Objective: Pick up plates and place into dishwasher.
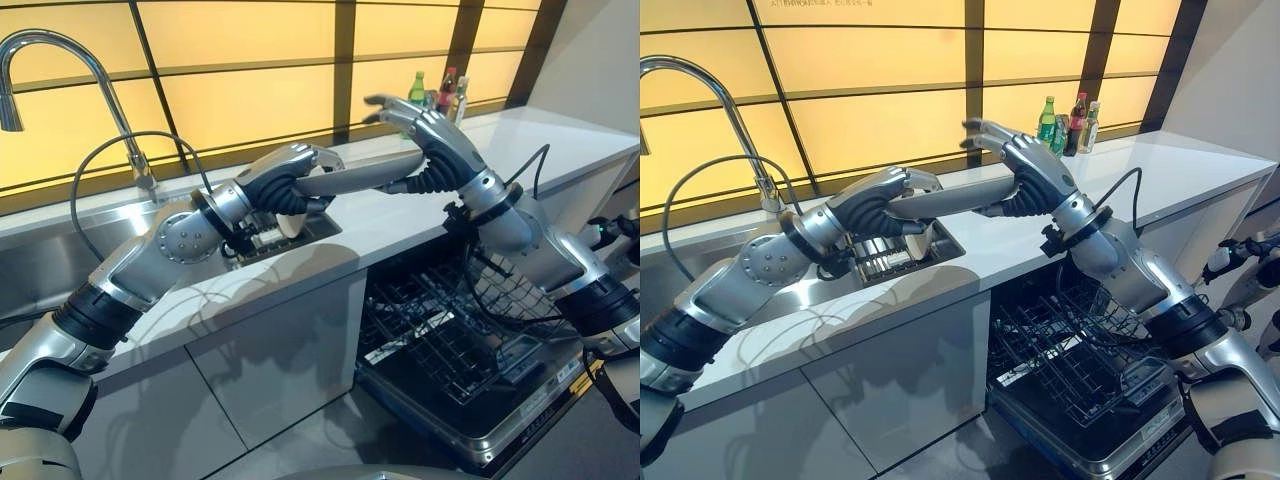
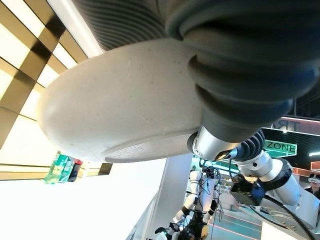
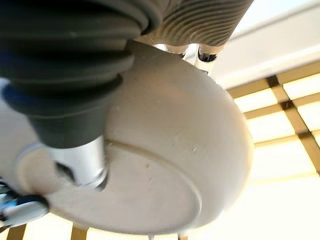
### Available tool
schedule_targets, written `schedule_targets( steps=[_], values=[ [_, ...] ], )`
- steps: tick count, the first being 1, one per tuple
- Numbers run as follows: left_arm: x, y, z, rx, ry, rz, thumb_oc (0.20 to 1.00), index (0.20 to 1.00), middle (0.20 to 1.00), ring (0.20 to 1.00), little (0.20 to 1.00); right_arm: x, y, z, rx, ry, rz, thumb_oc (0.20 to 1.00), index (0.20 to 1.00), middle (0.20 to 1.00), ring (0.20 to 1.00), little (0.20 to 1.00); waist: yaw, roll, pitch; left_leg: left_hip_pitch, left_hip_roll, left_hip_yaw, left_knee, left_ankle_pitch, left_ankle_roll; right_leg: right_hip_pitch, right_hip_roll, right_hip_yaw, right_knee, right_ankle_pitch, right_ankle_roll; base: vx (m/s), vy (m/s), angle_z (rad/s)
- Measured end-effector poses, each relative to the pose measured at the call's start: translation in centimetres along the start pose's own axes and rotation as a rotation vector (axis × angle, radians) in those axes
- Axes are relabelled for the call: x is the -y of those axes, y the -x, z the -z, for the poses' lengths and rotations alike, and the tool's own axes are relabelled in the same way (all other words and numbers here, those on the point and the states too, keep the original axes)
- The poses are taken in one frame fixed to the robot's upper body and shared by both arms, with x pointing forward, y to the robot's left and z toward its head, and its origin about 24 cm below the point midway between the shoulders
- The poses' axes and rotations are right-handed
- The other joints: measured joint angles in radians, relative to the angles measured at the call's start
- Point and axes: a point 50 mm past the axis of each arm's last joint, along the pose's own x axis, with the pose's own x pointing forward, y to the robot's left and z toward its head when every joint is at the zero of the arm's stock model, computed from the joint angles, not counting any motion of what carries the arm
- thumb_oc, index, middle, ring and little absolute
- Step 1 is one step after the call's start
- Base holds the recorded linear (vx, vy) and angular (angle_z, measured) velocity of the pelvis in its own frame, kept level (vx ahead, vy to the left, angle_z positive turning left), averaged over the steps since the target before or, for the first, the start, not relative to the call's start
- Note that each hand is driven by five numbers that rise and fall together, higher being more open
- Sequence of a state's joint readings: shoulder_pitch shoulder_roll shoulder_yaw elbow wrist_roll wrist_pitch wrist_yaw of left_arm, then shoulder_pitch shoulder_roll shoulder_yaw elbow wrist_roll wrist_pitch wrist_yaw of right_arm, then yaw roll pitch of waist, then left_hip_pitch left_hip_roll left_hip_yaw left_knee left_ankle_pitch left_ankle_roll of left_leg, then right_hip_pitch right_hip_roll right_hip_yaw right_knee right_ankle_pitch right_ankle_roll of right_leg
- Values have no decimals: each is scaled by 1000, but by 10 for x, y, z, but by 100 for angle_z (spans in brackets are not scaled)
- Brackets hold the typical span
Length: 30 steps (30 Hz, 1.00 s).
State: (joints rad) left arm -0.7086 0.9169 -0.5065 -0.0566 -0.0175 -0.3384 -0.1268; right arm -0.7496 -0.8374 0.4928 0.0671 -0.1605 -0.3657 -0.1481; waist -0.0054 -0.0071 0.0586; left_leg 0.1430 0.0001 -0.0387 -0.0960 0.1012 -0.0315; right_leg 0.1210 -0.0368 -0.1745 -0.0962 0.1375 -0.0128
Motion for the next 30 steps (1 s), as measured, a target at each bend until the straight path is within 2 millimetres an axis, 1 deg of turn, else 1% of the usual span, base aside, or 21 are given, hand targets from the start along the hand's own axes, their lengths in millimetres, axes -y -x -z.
schedule_targets(
  steps=[3, 6, 10, 11, 12, 13, 16, 18, 20, 22, 24, 26, 28, 30],
  values=[
    [0, 0, 0, -2, 0, 0, 200, 200, 200, 200, 200, -1, 0, 1, -9, -56, -22, 200, 200, 200, 200, 200, 0, -3, -7, -4, 0, -2, 0, 0, 0, -3, 0, 0, 0, 0, 0, 0, 0, 0],
    [0, 0, 0, -3, -1, 0, 200, 200, 200, 200, 200, -3, -1, 3, -18, -104, -22, 200, 200, 200, 200, 200, -1, -5, -27, -14, 0, -3, 0, 0, 0, -13, 1, 0, 0, 0, 0, 0, 0, 0],
    [0, 1, 1, -6, -2, 2, 200, 200, 200, 200, 200, -7, 1, 4, -25, -151, -21, 200, 200, 200, 200, 200, -3, -5, -29, -13, 0, -2, 0, 1, 0, -13, 1, 1, 0, 1, 1, 0, 0, 0],
    [0, 0, 1, -6, -2, 3, 338, 338, 338, 338, 338, -8, 2, 4, -29, -165, -21, 200, 200, 200, 200, 200, -4, -5, -29, -13, 0, -2, 0, 1, 0, -13, 1, 1, 0, 3, 4, 0, 0, 0],
    [0, 0, 1, -4, -1, 4, 937, 937, 937, 937, 937, -9, 3, 5, -29, -170, -21, 200, 200, 200, 200, 200, -3, -5, -29, -13, 0, -2, 0, 1, 0, -13, 1, 1, 0, 3, 4, 0, 0, 0],
    [1, 0, 1, -4, 0, 5, 1000, 1000, 1000, 1000, 1000, -9, 3, 5, -31, -172, -23, 200, 200, 200, 200, 200, -3, -5, -29, -13, 0, -1, 1, 1, 0, -13, 1, 1, 0, 3, 4, 0, 0, 0],
    [1, -4, -2, 17, 19, -24, 1000, 1000, 1000, 1000, 1000, -16, 10, 7, -52, -212, -22, 200, 200, 200, 200, 200, -4, -5, -29, -10, 0, 4, 0, 2, 1, -18, 1, 5, 0, 4, 5, 13, -6, -3],
    [2, -5, -3, 23, 22, -38, 1000, 1000, 1000, 1000, 1000, -23, 21, 12, -94, -252, -7, 200, 200, 200, 200, 200, -6, -4, -29, -9, 0, 10, 0, 2, 2, -20, 1, 11, 0, 5, 7, 36, -7, -8],
    [1, -5, -1, 8, -26, -56, 1000, 1000, 1000, 1000, 1000, -27, 35, 18, -146, -264, -10, 200, 200, 200, 200, 200, -9, -3, -28, -9, 0, 16, 0, 2, 2, -22, 2, 18, 0, 6, 8, 43, -4, -10],
    [-2, 0, 6, -31, -73, -94, 1000, 1000, 1000, 1000, 1000, -28, 51, 27, -212, -270, -12, 200, 200, 200, 200, 200, -10, -2, -27, -6, 2, 28, 0, 1, 0, -24, 3, 29, 0, 7, 9, 46, 0, -15],
    [-7, 13, 19, -108, -147, -172, 1000, 1000, 1000, 1000, 1000, -26, 74, 36, -293, -270, 3, 200, 200, 200, 200, 200, -12, 0, -23, -3, 4, 38, 0, -1, 0, -27, 6, 40, 0, 8, 11, 42, 4, -17],
    [-15, 31, 36, -208, -242, -220, 1000, 1000, 1000, 1000, 1000, -26, 94, 44, -370, -269, -4, 200, 200, 200, 200, 200, -37, 0, -15, -8, 6, 42, 0, -1, 0, -34, 11, 57, 0, 7, 9, 66, 8, -10],
    [-23, 48, 56, -317, -322, -258, 1000, 1000, 1000, 1000, 1000, -26, 114, 51, -450, -270, -12, 200, 200, 200, 200, 200, -44, 1, -9, -16, 10, 59, 0, 0, -1, -50, 15, 69, 0, 7, 10, 33, 12, -21],
    [-33, 62, 67, -387, -381, -302, 1000, 1000, 1000, 1000, 1000, -26, 136, 56, -527, -280, -24, 200, 200, 200, 200, 200, -64, -1, 6, -16, 12, 68, -1, 0, -1, -57, 18, 81, 0, 7, 10, 14, 15, -21]
  ],
)
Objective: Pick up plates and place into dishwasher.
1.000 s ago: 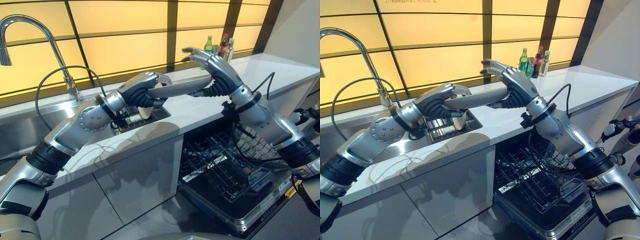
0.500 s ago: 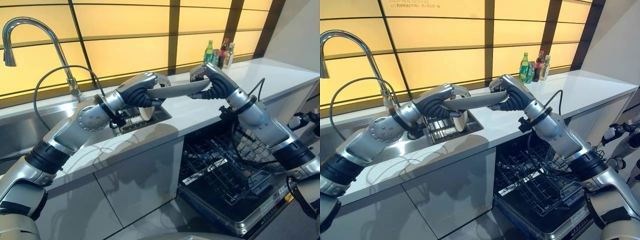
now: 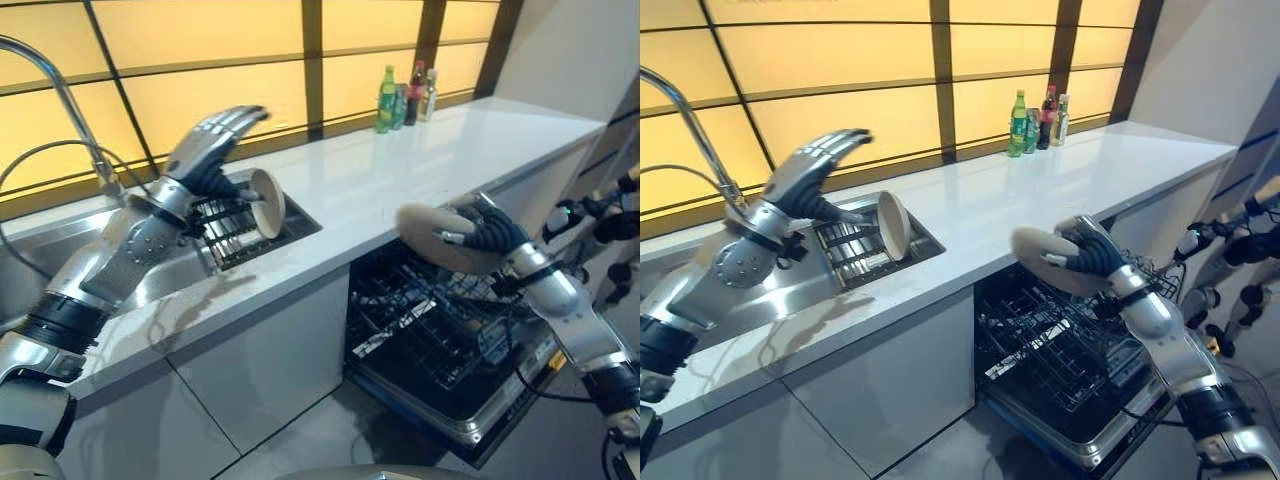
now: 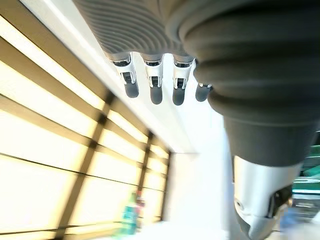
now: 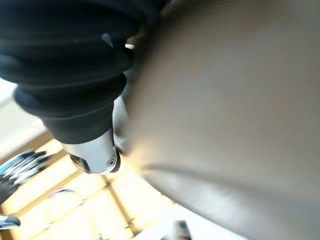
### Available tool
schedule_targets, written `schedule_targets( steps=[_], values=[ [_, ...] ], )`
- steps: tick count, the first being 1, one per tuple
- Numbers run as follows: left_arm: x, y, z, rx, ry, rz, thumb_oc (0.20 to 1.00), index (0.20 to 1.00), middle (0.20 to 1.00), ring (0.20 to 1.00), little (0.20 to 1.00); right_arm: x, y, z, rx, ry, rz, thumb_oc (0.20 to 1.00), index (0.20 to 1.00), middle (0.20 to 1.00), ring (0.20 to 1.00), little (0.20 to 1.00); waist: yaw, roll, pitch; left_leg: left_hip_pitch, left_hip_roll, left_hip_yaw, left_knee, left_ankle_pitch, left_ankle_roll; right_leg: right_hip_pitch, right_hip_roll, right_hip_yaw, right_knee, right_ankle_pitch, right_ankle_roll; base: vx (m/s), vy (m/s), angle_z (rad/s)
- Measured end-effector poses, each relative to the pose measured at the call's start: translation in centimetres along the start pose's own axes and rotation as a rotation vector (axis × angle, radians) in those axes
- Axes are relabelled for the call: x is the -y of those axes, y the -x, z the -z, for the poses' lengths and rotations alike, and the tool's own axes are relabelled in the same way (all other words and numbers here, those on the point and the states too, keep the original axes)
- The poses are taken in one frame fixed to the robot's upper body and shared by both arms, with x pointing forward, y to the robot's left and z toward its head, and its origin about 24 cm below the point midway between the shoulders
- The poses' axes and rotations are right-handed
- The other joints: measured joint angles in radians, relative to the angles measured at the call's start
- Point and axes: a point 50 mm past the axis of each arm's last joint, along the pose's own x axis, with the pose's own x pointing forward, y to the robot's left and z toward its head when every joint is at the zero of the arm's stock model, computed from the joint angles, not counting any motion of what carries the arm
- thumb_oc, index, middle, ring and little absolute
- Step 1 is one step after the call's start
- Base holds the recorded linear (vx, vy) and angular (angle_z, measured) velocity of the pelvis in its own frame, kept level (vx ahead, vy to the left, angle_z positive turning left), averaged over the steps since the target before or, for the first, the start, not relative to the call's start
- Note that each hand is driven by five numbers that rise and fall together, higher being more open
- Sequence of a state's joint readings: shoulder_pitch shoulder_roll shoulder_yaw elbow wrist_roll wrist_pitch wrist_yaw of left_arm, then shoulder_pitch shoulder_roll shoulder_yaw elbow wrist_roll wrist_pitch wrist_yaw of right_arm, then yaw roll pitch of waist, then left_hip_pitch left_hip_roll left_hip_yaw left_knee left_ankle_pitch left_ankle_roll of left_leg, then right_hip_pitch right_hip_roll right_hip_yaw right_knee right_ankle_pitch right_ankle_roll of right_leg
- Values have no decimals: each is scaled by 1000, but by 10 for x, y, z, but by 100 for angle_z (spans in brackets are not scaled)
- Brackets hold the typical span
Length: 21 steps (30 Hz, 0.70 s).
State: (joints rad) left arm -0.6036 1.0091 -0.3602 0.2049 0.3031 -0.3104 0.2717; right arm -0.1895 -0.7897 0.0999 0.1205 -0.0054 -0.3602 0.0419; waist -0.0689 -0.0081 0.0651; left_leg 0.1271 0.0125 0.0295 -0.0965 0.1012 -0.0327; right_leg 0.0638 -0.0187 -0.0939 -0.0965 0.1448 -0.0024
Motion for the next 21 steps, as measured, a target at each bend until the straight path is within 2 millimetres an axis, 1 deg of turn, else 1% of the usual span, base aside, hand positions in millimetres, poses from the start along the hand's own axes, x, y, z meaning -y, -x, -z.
schedule_targets(
  steps=[1, 4, 6, 7, 11, 13, 16, 19, 21],
  values=[
    [-4, 1, 5, -19, -8, -27, 1000, 1000, 1000, 1000, 1000, 2, 4, 4, -24, 3, 0, 200, 200, 200, 200, 200, 2, 3, 8, -2, 0, 3, 0, 0, 0, 0, 0, 3, 0, 2, 3, 14, 18, -19],
    [-17, 5, 14, -58, -26, -134, 1000, 1000, 1000, 1000, 1000, 4, 16, 13, -80, -19, -8, 200, 200, 200, 200, 200, -25, 7, 28, -11, 0, 23, 0, 0, 0, -16, 0, 20, 0, 3, 7, 9, 23, -24],
    [-20, 11, 23, -102, -36, -173, 1000, 1000, 1000, 1000, 1000, 1, 25, 20, -126, -34, -30, 200, 200, 200, 200, 200, -44, 12, 34, -16, 0, 24, 0, 0, 1, -28, 0, 21, 0, 3, 23, 6, 19, -19],
    [-21, 15, 27, -123, -40, -192, 1000, 1000, 1000, 1000, 1000, -1, 29, 23, -145, -41, -46, 200, 200, 200, 200, 200, -51, 13, 36, -17, 0, 24, 0, 0, 1, -32, 1, 22, 0, 3, 23, 7, 13, -19],
    [-13, 28, 33, -156, -50, -202, 1000, 1000, 1000, 1000, 1000, -12, 47, 37, -238, -72, -123, 200, 200, 200, 200, 200, -69, 14, 41, -11, 2, 29, 0, -2, -1, -31, 4, 30, 0, 3, 23, 4, 2, -9],
    [-10, 30, 34, -160, -51, -196, 1000, 1000, 1000, 1000, 1000, -15, 51, 41, -269, -84, -150, 200, 200, 200, 200, 200, -74, 13, 43, -10, 2, 29, 0, -3, -2, -30, 5, 30, 0, 3, 23, 0, 0, 0],
    [-8, 30, 32, -156, -36, -199, 1000, 1000, 1000, 1000, 1000, -22, 55, 51, -321, -116, -189, 200, 200, 200, 200, 200, -71, 10, 54, 3, 3, 29, 0, -5, -5, -16, 6, 30, 0, 3, 23, -1, -11, 0],
    [-6, 25, 22, -119, -11, -209, 1000, 1000, 1000, 1000, 1000, -40, 55, 64, -389, -166, -246, 200, 200, 200, 200, 200, -47, 6, 64, -1, 7, 27, 0, -6, -4, -17, 9, 29, 0, 3, 24, 13, -31, -6],
    [-6, 23, 17, -95, -6, -205, 1000, 1000, 1000, 1000, 1000, -51, 57, 70, -422, -187, -283, 200, 200, 200, 200, 200, -29, 12, 72, -7, 19, 21, -1, -6, -4, -18, 17, 22, 6, -9, 41, 15, -17, 2]
  ],
)
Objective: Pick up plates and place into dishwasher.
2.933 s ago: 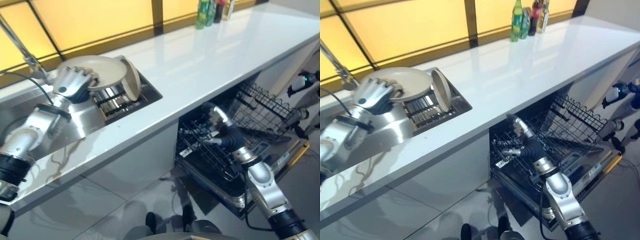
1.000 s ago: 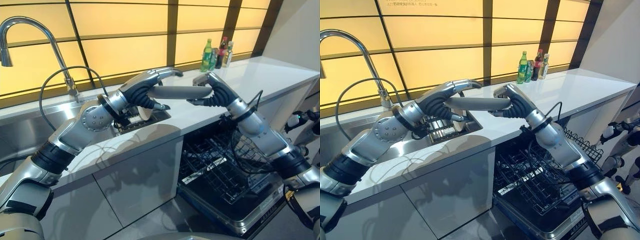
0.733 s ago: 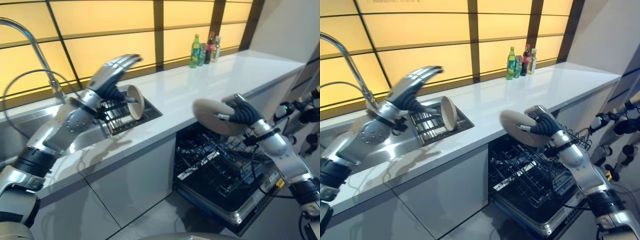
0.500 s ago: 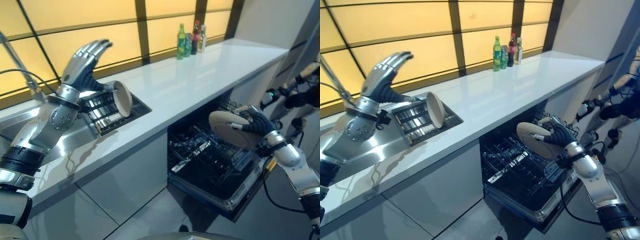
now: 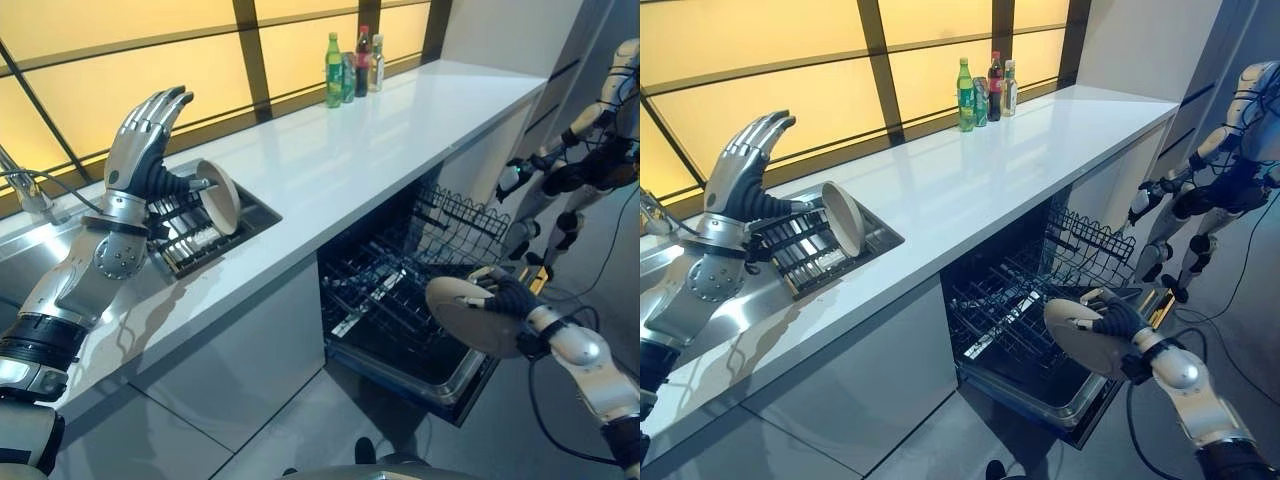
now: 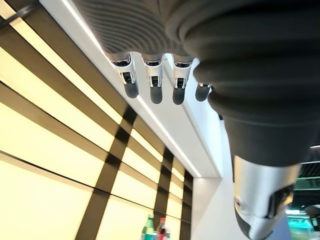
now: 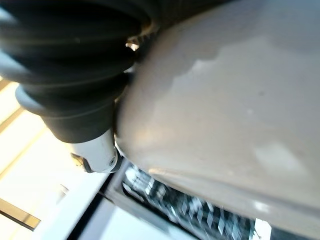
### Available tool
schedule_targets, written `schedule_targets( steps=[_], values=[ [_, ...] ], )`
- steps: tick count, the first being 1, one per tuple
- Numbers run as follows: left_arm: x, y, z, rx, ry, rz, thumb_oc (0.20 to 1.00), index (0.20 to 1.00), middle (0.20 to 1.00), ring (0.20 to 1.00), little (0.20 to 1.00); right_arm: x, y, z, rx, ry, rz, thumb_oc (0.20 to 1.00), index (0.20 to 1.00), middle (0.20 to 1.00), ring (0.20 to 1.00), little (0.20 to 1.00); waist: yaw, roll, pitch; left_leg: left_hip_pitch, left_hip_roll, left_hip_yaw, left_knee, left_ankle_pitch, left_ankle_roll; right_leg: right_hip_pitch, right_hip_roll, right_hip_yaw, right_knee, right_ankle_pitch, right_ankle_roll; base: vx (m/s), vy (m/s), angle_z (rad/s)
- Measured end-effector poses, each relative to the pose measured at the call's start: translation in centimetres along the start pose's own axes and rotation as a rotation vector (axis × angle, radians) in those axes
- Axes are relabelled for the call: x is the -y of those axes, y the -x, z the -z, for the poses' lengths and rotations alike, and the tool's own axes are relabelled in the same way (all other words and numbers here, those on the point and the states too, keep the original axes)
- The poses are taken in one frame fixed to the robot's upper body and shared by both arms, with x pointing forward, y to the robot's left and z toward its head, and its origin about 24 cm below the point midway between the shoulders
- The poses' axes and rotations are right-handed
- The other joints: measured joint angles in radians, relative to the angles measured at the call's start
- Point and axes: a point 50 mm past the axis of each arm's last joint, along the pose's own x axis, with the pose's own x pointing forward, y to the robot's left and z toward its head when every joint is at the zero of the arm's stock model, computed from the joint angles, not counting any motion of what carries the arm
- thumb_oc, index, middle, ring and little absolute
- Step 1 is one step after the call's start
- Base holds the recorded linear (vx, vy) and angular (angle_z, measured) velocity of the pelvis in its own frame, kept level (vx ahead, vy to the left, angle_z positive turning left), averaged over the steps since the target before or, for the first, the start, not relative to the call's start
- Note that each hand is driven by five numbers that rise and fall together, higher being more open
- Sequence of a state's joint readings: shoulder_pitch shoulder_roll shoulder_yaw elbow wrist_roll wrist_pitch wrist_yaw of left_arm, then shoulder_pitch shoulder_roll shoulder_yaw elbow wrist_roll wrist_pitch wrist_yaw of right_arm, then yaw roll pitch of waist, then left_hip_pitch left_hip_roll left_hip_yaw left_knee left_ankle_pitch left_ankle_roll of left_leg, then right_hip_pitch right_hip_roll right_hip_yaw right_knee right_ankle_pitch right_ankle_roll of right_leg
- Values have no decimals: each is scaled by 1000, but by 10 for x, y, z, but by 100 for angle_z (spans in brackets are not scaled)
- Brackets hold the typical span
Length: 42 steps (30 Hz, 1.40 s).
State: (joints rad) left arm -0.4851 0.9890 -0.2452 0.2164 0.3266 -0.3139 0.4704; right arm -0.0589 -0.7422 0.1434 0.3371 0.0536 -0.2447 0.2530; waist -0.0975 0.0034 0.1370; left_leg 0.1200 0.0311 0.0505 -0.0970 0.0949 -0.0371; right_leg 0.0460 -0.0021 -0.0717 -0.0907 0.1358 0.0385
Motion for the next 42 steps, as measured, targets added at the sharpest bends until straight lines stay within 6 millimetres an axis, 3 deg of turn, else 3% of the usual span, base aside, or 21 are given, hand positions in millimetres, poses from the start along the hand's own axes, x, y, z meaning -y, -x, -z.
schedule_targets(
  steps=[3, 7, 14, 20, 25, 30, 36, 37, 42],
  values=[
    [8, 2, -2, 7, -10, 52, 1000, 1000, 1000, 1000, 1000, -8, -15, 4, -37, -16, -37, 200, 200, 200, 200, 200, 29, -1, 1, 5, 3, -5, 1, -3, -10, 2, -1, -26, -5, -1, -2, 38, -39, 7],
    [15, 3, -4, 9, -6, 107, 1000, 1000, 1000, 1000, 1000, -9, -38, -10, -17, -9, -36, 200, 200, 200, 200, 200, 42, 4, 5, 5, 1, -28, 1, -2, -13, 13, -3, -45, -5, 0, -3, 12, -28, 16],
    [17, -6, -11, 46, -2, 117, 1000, 1000, 1000, 1000, 1000, -2, -64, -21, -27, -37, 17, 200, 200, 200, 200, 200, 94, 6, 7, -16, -6, -57, 1, 1, -12, 2, -8, -55, -6, 0, -5, -40, -38, 17],
    [19, -15, -20, 88, 2, 128, 1000, 1000, 1000, 1000, 1000, 4, -79, -20, -81, -80, 44, 200, 200, 200, 200, 200, 116, 23, 14, -37, -14, -71, 1, 18, -13, -2, -19, -88, -6, 11, -30, -86, -25, 20],
    [17, -23, -25, 112, 3, 111, 1000, 1000, 1000, 1000, 1000, 7, -81, -2, -188, -141, 21, 200, 200, 200, 200, 200, 141, 47, 29, -46, -23, -84, 2, 16, -10, -4, -29, -103, -6, 9, -33, -29, -5, 10],
    [7, -37, -31, 137, -6, 75, 1000, 1000, 1000, 1000, 1000, 6, -75, 13, -272, -162, 21, 200, 200, 200, 200, 200, 143, 74, 44, -45, -29, -102, 1, 16, -11, 5, -35, -120, -6, 8, -35, -21, -6, 11],
    [7, -39, -32, 130, -14, 88, 1000, 1000, 1000, 1000, 1000, 1, -68, 32, -395, -177, 23, 200, 200, 200, 200, 200, 145, 99, 58, -45, -28, -109, 1, 17, -10, 9, -36, -132, -6, 4, -40, -1, 28, 5],
    [7, -39, -32, 126, -16, 93, 1000, 1000, 1000, 1000, 1000, 1, -67, 33, -405, -173, 24, 1000, 1000, 1000, 1000, 1000, 145, 103, 61, -45, -28, -109, 1, 16, -8, 11, -36, -133, -6, 4, -41, 33, 30, 5],
    [10, -38, -39, 151, -26, 135, 1000, 1000, 1000, 1000, 1000, 3, -66, 36, -428, -156, 83, 1000, 1000, 1000, 1000, 1000, 138, 110, 64, -42, -27, -108, 1, 17, -10, 15, -36, -136, -6, 1, -45, 66, 42, 1]
  ],
)
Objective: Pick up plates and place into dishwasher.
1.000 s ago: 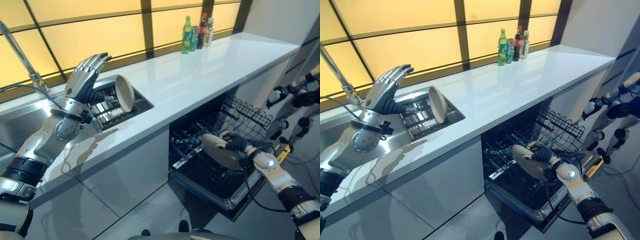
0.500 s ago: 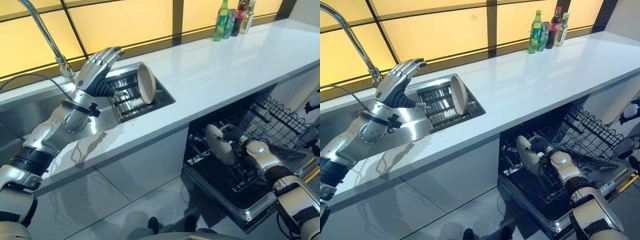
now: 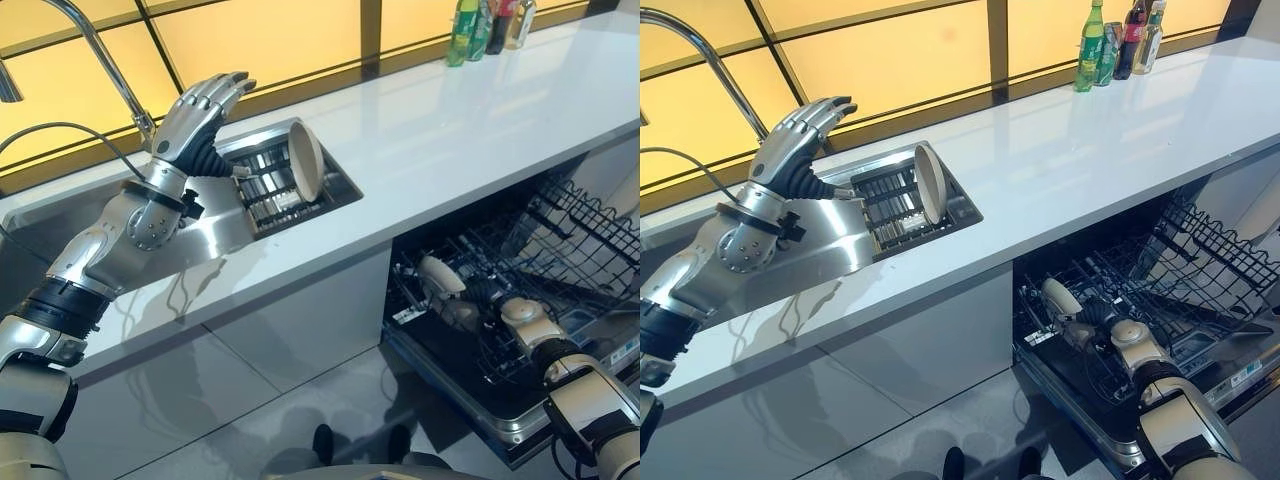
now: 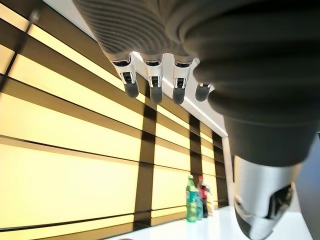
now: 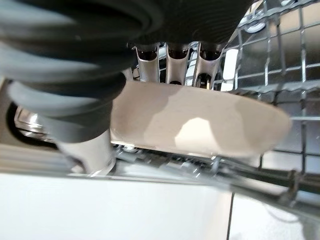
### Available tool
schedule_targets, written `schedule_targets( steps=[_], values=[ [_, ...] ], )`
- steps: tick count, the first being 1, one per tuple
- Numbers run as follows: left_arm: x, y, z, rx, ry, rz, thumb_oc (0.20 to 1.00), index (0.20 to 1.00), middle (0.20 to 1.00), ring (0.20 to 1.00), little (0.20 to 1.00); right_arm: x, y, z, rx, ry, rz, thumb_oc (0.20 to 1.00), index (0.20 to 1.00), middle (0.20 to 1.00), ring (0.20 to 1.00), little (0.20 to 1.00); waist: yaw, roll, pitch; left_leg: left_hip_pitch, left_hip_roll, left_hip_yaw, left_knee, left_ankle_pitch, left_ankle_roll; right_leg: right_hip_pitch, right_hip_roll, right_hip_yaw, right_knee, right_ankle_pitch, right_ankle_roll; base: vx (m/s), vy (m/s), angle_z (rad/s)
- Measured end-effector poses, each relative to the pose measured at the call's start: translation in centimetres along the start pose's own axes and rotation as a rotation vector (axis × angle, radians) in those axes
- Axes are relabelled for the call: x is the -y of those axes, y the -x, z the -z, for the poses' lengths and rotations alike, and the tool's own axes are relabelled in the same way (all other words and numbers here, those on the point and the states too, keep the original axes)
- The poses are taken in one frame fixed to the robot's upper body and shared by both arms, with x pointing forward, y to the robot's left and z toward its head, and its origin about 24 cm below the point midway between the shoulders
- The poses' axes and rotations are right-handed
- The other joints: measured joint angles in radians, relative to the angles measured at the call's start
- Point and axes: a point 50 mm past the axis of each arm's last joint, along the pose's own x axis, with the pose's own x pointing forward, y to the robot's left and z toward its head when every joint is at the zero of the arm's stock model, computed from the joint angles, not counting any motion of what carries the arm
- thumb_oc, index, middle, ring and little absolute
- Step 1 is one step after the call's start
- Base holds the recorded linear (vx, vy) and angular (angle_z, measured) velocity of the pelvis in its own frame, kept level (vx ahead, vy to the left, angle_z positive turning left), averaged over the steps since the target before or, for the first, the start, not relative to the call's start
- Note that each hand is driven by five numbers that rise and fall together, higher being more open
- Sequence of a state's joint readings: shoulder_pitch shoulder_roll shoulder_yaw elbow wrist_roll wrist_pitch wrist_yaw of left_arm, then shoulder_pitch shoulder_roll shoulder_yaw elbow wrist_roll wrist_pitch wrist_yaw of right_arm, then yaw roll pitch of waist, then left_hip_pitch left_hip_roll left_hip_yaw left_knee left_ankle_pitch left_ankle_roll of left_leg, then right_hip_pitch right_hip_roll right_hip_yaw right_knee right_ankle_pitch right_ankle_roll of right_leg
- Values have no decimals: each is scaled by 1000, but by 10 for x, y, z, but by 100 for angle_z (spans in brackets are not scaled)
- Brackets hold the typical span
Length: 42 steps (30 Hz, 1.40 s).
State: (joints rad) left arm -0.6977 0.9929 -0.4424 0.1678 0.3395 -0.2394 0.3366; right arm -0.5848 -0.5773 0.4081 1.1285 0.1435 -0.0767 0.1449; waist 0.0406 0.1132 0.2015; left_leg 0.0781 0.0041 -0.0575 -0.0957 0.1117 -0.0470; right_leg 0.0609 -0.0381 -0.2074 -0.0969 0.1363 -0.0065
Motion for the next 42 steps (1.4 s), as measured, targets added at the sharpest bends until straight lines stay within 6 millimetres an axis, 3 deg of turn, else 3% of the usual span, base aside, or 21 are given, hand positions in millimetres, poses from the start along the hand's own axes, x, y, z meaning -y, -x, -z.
schedule_targets(
  steps=[4, 9, 12, 17, 22, 28, 36, 42],
  values=[
    [1, 1, 2, 3, -55, 26, 1000, 1000, 1000, 1000, 1000, 5, 2, -13, 76, 60, 66, 1000, 1000, 1000, 1000, 1000, -1, 3, 8, 4, -2, 2, 0, -1, 0, 4, -1, 1, 0, -1, -1, 72, 56, 0],
    [-1, 7, 15, -25, -189, 76, 1000, 1000, 1000, 1000, 1000, 10, 20, -60, 336, 141, 143, 1000, 1000, 1000, 1000, 1000, -37, 1, 44, 15, -3, 16, 0, -2, 1, 9, -1, 13, 0, 0, 0, 63, 81, -5],
    [-1, 13, 25, -36, -291, 133, 1000, 1000, 1000, 1000, 1000, 16, 37, -75, 455, 129, 178, 1000, 1000, 1000, 1000, 1000, -62, -4, 54, 16, -2, 35, 0, -4, 4, 2, 0, 37, 0, 2, 3, 49, 103, -17],
    [-7, 18, 39, -62, -405, 174, 1000, 1000, 1000, 1000, 1000, 40, 66, -68, 525, 117, 255, 1000, 1000, 1000, 1000, 1000, -112, -9, 83, 12, -8, 69, 0, -9, 11, -16, -3, 79, 1, 10, 14, 22, 111, -22],
    [-15, 23, 52, -106, -479, 177, 1000, 1000, 1000, 1000, 1000, 44, 80, -61, 540, 154, 226, 1000, 1000, 1000, 1000, 1000, -179, -22, 112, 14, -8, 112, 0, -22, 13, -34, 0, 119, 1, 15, 20, 30, 96, -27],
    [-32, 23, 70, -193, -566, 71, 1000, 1000, 1000, 1000, 1000, 52, 95, -54, 530, 253, 175, 1000, 1000, 1000, 1000, 1000, -221, -24, 128, 15, -10, 144, 0, -36, 16, -47, 1, 148, 6, 16, 22, 24, 75, -19],
    [-54, 28, 93, -328, -689, -12, 1000, 1000, 1000, 1000, 1000, 50, 100, -63, 574, 278, 141, 1000, 1000, 1000, 1000, 1000, -234, -39, 166, -6, -14, 169, 0, -39, 14, -81, 0, 177, 6, 21, 29, -58, 49, -9],
    [-50, 35, 102, -357, -770, 154, 1000, 1000, 1000, 1000, 1000, 55, 101, -70, 594, 268, 150, 1000, 1000, 1000, 1000, 1000, -242, -48, 203, -22, -21, 183, 1, -39, 14, -102, 0, 190, 6, 29, 27, -55, 16, -6]
  ],
)
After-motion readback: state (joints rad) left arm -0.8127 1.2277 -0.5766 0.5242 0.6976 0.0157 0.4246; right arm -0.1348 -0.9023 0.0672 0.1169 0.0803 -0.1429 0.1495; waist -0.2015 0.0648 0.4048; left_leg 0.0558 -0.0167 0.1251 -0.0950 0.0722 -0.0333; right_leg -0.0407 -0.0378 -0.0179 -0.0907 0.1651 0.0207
